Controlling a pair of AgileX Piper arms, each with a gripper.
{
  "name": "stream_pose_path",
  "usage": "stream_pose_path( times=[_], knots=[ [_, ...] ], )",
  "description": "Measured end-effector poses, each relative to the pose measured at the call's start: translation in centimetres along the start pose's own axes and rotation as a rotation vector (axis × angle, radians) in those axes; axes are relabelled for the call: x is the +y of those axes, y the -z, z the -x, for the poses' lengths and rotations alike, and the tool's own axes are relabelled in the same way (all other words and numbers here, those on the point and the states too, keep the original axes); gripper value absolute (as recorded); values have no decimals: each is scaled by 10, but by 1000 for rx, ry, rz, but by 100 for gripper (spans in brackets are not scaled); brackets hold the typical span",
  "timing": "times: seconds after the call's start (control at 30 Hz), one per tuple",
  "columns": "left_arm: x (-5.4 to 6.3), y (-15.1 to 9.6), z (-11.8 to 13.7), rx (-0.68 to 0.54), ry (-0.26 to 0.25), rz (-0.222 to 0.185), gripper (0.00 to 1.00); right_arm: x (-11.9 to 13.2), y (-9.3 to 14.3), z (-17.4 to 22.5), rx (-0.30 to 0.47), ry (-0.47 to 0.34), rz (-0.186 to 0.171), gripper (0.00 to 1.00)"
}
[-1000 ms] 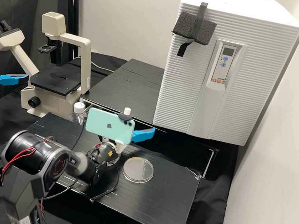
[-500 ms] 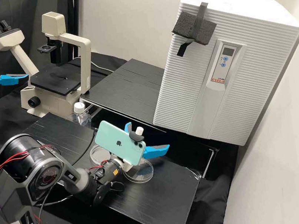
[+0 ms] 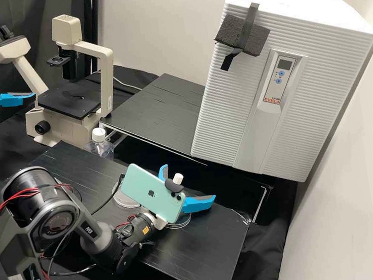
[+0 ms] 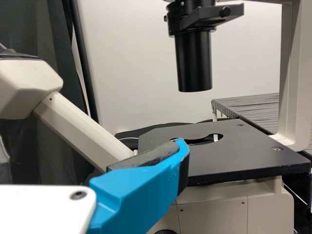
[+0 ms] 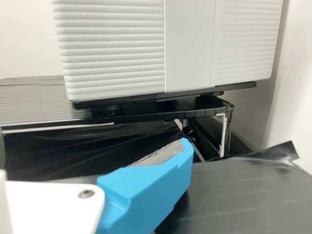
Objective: Close the petri dish lid.
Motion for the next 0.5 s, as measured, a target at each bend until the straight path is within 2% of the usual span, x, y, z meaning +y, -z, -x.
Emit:
stream_pose_path(
  times=[0.37,0.5],
  knots=[
    [0,0,0,0,0,0,100,7,4,24,40,0,-4,100],
    [0,0,0,0,0,0,100,8,5,31,44,3,10,100]
  ],
)
